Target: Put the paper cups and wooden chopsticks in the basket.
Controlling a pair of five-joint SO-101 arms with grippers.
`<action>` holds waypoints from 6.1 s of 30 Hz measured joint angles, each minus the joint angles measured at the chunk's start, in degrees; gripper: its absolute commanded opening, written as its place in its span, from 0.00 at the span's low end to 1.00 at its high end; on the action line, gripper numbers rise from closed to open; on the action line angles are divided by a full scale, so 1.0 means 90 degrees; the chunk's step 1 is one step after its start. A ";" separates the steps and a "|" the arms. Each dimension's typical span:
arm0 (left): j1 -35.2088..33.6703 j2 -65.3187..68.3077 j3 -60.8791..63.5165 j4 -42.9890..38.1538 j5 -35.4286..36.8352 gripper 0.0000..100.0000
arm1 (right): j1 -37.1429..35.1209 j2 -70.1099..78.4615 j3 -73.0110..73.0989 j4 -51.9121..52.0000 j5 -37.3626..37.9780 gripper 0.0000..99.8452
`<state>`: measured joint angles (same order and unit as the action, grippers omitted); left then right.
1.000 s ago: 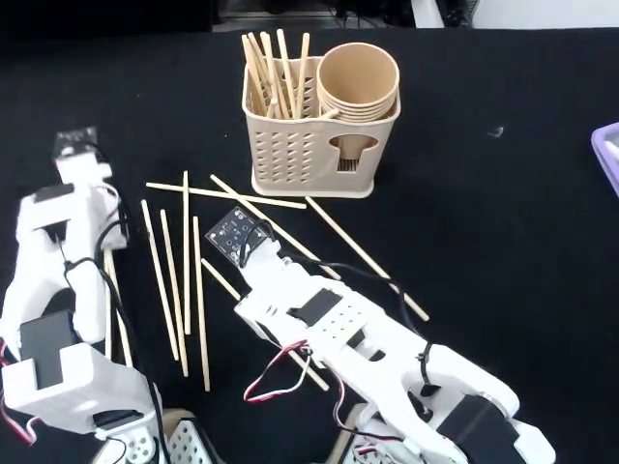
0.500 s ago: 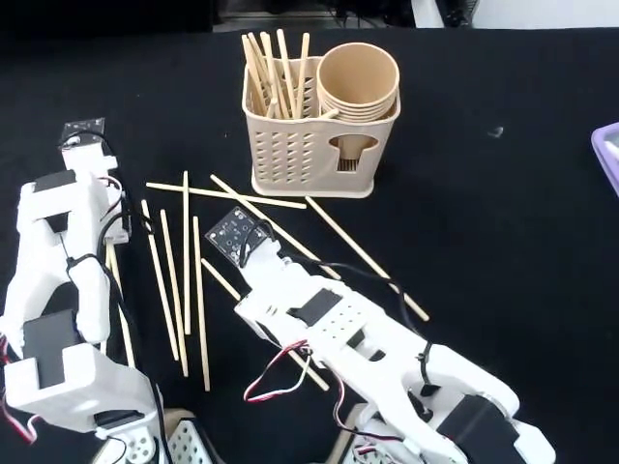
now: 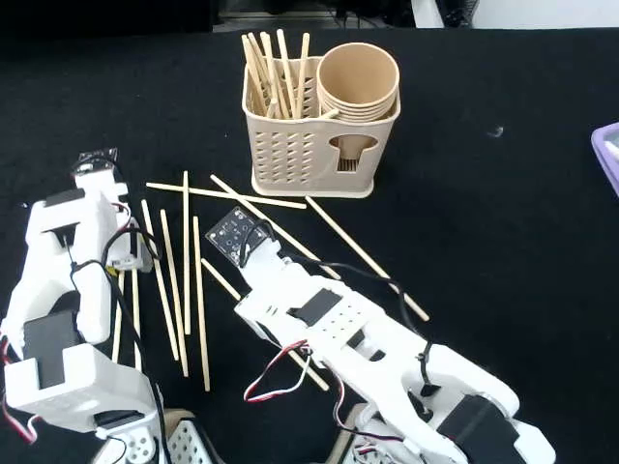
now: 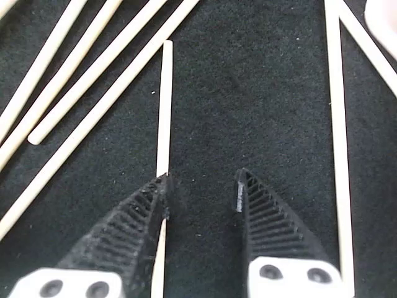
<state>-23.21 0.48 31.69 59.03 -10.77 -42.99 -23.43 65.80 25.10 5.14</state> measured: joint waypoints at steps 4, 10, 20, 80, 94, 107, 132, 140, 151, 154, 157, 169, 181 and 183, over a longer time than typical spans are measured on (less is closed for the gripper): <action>-0.0049 0.0000 0.0068 -0.0010 -0.0010 0.18 | 0.0000 0.0000 0.0000 0.0000 0.0000 0.17; -0.0059 -0.0010 0.0254 -0.0117 -0.0498 0.06 | 0.0000 0.0000 0.0000 0.0000 0.0000 0.17; -0.0029 -0.0215 0.0762 -0.0840 -0.0752 0.03 | 0.0000 0.0000 0.0000 0.0000 0.0000 0.17; 0.2706 -0.5861 -0.0156 -0.6125 0.3009 0.03 | 0.0000 0.0000 0.0000 0.0000 0.0000 0.17; 0.3399 -0.3380 -0.1788 -0.6339 0.2989 0.03 | 0.0000 0.0000 0.0000 0.0000 0.0000 0.17; 0.4044 -0.2608 -0.1182 -0.6339 0.1690 0.04 | 0.0000 0.0000 0.0000 0.0000 0.0000 0.17; 0.3692 -0.2940 -0.2071 -0.4337 0.1670 0.09 | 0.0000 0.0000 0.0000 0.0000 0.0000 0.17; 0.1807 -0.5040 -0.0547 -0.1895 0.1670 0.10 | 0.0000 0.0000 -0.0039 0.0303 0.0000 0.17; -0.0225 -0.6095 0.3575 -0.1885 0.1690 0.10 | -0.0733 0.1436 -0.1348 0.1788 0.0010 0.17; -0.0195 -0.6105 0.4200 -0.2295 0.1670 0.10 | -0.0801 0.1788 -0.1612 0.1836 0.0000 0.17; -0.0215 -0.6115 0.4650 -0.2637 0.1670 0.10 | -0.0811 0.1807 -0.1651 0.1846 0.0000 0.17; 0.0879 -0.6212 0.5294 -0.3018 0.1895 0.20 | -0.0811 0.1651 -0.1602 0.1846 0.0000 0.17; 0.0996 -0.5529 0.4904 -0.2764 0.1983 0.20 | -0.0860 0.0996 -0.0977 0.1504 0.0322 0.17; 0.0987 -0.4923 0.4523 -0.2735 0.1983 0.20 | -0.0860 0.0996 -0.0957 0.1495 0.0361 0.17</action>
<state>-14.33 -43.82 72.40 34.42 7.08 -50.73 -14.46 57.19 38.55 8.40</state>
